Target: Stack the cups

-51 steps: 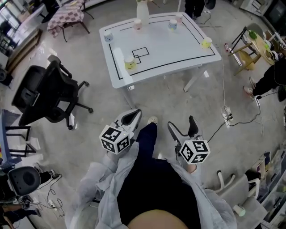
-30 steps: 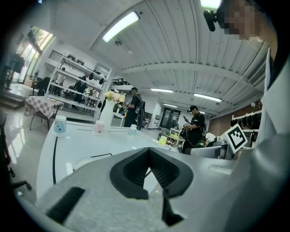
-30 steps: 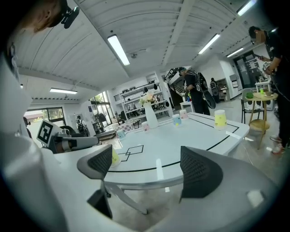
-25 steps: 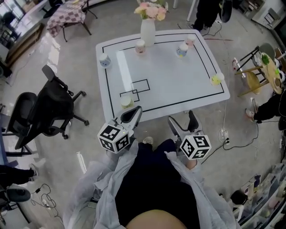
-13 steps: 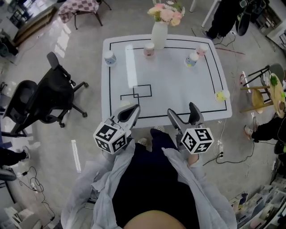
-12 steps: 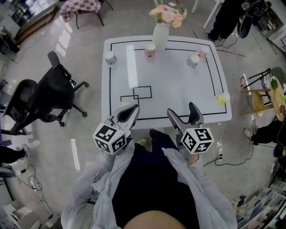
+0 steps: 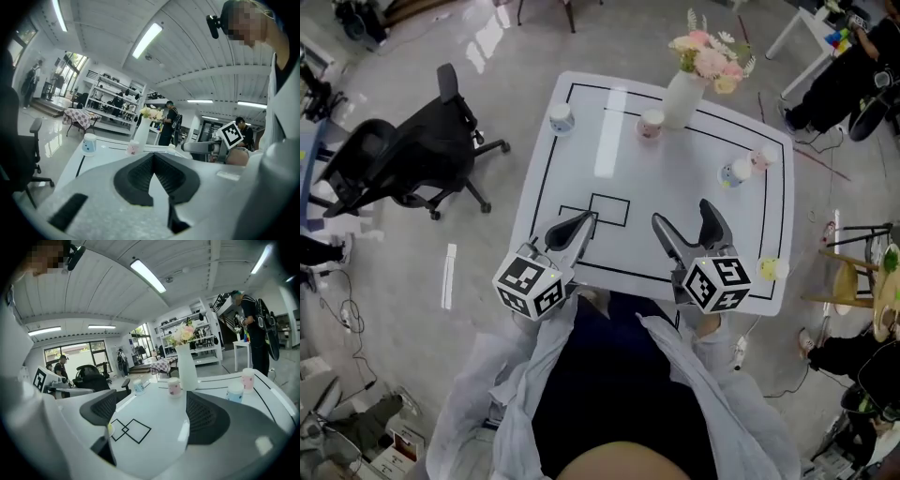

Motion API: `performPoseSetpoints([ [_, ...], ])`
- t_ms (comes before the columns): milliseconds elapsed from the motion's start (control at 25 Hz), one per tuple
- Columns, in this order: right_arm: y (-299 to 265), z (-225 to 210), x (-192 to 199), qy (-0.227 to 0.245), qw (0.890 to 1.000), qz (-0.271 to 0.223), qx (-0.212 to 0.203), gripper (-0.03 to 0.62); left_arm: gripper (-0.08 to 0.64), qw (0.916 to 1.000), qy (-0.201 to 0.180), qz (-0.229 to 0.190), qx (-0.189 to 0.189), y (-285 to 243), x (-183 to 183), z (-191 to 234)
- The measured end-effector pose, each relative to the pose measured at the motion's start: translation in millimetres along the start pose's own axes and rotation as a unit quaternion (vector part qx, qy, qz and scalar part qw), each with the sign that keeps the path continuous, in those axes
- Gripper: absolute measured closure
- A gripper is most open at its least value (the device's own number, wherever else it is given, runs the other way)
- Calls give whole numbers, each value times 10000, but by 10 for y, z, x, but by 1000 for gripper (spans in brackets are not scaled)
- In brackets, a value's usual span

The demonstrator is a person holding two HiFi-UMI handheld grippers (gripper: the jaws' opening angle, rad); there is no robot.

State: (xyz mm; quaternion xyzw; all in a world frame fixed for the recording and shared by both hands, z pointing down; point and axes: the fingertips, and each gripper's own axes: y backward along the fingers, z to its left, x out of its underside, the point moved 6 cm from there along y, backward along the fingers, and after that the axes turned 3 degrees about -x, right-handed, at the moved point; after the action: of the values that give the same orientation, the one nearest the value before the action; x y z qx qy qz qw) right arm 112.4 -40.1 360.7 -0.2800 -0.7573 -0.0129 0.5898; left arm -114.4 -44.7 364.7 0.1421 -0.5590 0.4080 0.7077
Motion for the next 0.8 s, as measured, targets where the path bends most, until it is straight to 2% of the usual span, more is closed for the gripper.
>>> performPoseSetpoints([
  [200, -245, -263, -386, 47, 9990, -401, -213, 127, 563, 9989, -35, -151, -445, -154, -134, 53],
  [320, -447, -429, -456, 173, 9988, -391, -233, 129, 563, 9974, -61, -230, -677, -230, -219, 84],
  [480, -762, -616, -515, 33, 9983, -541, -230, 160, 563, 9952, -191, -279, -914, -315, -316, 177],
  [800, -1463, -711, -359, 423, 9988, -169, 184, 186, 563, 9941, -219, -235, -1041, -472, -445, 684],
])
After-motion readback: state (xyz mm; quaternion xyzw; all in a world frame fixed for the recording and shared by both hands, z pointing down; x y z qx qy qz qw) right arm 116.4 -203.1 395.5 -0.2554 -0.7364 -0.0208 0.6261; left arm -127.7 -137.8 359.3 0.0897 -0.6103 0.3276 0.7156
